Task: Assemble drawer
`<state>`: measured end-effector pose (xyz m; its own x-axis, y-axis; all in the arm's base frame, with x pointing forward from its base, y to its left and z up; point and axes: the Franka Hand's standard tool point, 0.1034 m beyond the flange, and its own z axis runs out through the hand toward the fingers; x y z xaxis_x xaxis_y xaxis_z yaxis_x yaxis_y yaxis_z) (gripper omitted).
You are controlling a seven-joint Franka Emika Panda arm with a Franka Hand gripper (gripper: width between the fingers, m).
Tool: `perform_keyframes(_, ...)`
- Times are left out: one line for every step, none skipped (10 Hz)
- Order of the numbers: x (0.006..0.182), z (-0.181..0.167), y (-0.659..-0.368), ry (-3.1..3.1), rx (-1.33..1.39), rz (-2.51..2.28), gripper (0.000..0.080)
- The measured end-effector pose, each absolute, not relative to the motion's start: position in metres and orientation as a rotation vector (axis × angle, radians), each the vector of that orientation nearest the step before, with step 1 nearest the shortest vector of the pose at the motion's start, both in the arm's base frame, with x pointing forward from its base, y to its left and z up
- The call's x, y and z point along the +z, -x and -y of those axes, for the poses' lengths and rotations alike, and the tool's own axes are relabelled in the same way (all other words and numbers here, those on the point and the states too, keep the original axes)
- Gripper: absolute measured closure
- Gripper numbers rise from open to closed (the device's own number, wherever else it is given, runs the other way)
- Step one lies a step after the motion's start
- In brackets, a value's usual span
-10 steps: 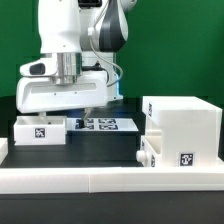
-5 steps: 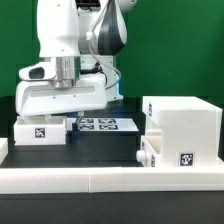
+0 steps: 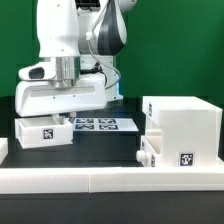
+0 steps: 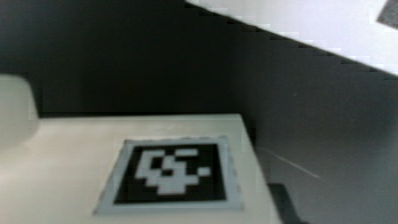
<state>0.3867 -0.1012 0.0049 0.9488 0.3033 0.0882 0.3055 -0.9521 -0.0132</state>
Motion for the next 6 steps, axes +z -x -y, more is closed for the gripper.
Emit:
perform_keyframes(0.005, 0.100, -0.387, 3.074, -0.133, 0.483, 0.0757)
perform_keyframes(0.005, 0.097, -0.388, 3.072, -0.133, 0.487, 0.0757)
perform_keyframes(0.005, 0.090, -0.390, 3.069, -0.134, 0.494, 0.0757)
perform_keyframes(0.007, 0.080, -0.393, 3.064, -0.132, 0.505, 0.0757)
perform_keyframes(0.014, 0.067, -0.403, 3.056, -0.137, 0.555, 0.0757)
perform_keyframes(0.022, 0.058, -0.411, 3.040, -0.110, 0.599, 0.0757)
